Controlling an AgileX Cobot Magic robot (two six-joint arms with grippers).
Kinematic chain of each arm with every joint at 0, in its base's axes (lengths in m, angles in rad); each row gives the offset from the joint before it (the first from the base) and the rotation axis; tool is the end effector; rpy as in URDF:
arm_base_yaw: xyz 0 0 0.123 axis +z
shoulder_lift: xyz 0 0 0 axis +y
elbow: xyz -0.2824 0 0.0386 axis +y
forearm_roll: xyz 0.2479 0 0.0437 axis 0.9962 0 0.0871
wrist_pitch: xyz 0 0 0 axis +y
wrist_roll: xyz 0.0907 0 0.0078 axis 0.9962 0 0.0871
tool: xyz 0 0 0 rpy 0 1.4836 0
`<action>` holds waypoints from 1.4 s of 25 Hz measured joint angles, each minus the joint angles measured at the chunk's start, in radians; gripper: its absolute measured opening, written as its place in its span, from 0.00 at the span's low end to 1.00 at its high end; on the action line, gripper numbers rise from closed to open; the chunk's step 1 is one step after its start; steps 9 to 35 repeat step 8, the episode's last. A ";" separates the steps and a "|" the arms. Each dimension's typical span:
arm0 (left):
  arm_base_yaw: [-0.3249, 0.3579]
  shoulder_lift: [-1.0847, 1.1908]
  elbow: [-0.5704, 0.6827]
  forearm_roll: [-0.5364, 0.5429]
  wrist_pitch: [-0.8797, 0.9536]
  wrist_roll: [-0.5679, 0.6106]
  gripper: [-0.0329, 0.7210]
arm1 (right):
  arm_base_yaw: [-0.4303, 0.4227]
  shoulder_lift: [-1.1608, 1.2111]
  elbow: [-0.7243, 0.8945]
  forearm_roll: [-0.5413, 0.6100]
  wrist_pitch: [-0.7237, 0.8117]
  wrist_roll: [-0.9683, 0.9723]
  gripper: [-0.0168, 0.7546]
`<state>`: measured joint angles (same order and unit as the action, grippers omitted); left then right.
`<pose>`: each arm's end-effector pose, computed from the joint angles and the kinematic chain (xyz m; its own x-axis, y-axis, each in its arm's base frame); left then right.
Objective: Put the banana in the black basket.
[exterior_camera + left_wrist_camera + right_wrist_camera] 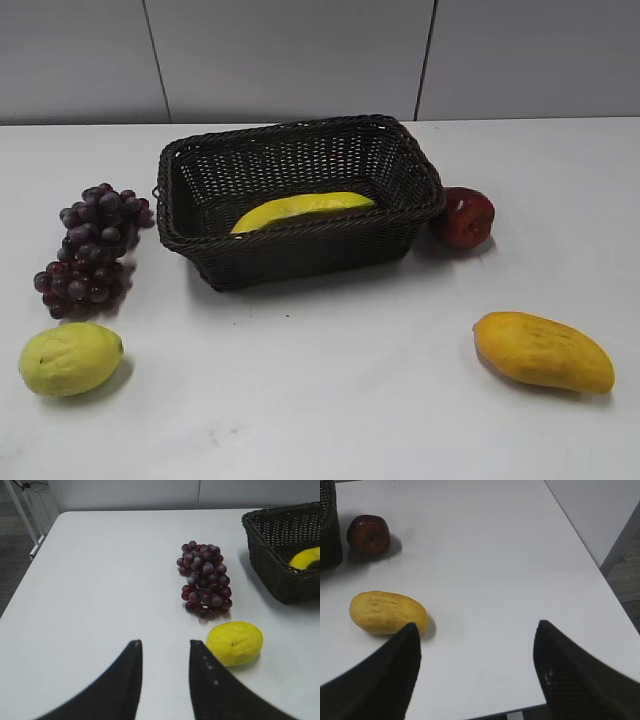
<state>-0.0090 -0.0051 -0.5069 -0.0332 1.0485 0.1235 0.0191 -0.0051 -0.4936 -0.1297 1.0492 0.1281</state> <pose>-0.0060 -0.0026 0.2801 -0.4279 0.1105 -0.8970 0.0810 0.9932 0.0837 -0.0046 -0.0103 0.2769 -0.4375 0.0544 -0.8976 0.1094 0.9940 0.0070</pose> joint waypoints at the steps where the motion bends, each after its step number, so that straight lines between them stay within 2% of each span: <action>1: 0.000 0.000 0.000 0.000 0.000 0.000 0.36 | 0.000 0.000 0.000 0.000 0.000 0.000 0.75; 35: 0.000 0.000 0.000 0.000 0.000 0.000 0.36 | 0.000 0.000 0.000 0.000 0.000 0.000 0.75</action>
